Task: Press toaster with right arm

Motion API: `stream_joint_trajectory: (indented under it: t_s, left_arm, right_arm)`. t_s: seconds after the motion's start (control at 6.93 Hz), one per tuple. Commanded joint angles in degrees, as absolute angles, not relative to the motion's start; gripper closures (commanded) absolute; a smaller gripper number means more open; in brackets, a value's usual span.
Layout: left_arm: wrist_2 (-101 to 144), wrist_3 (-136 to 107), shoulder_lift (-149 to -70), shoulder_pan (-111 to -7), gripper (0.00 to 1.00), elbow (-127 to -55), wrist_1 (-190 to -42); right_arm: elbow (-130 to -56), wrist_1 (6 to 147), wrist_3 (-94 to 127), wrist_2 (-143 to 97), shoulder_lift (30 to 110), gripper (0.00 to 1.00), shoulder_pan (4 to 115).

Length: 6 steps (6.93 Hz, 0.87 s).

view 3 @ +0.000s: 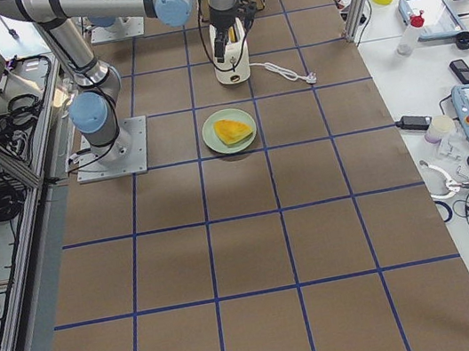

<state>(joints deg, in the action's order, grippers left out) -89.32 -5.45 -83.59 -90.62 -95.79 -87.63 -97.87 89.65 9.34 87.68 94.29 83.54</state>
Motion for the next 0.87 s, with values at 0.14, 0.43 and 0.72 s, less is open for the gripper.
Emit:
stream_joint_trajectory:
  t_s: [0.14,0.43,0.72]
  left_arm:
    - [-89.4,-5.4,-83.6,-90.6,0.0,-95.8,-87.6]
    - [-89.3,-5.4,-83.6,-90.6,0.0,-95.8,-87.6]
    - [-89.4,-5.4,-83.6,-90.6,0.0,-95.8,-87.6]
  right_arm:
    - [-97.8,89.5,11.2,87.9,95.9,0.0,87.0]
    - [-97.8,89.1,12.3,88.2,95.8,0.0,87.7]
    - [-97.8,89.1,12.3,88.3,95.7,0.0,87.6]
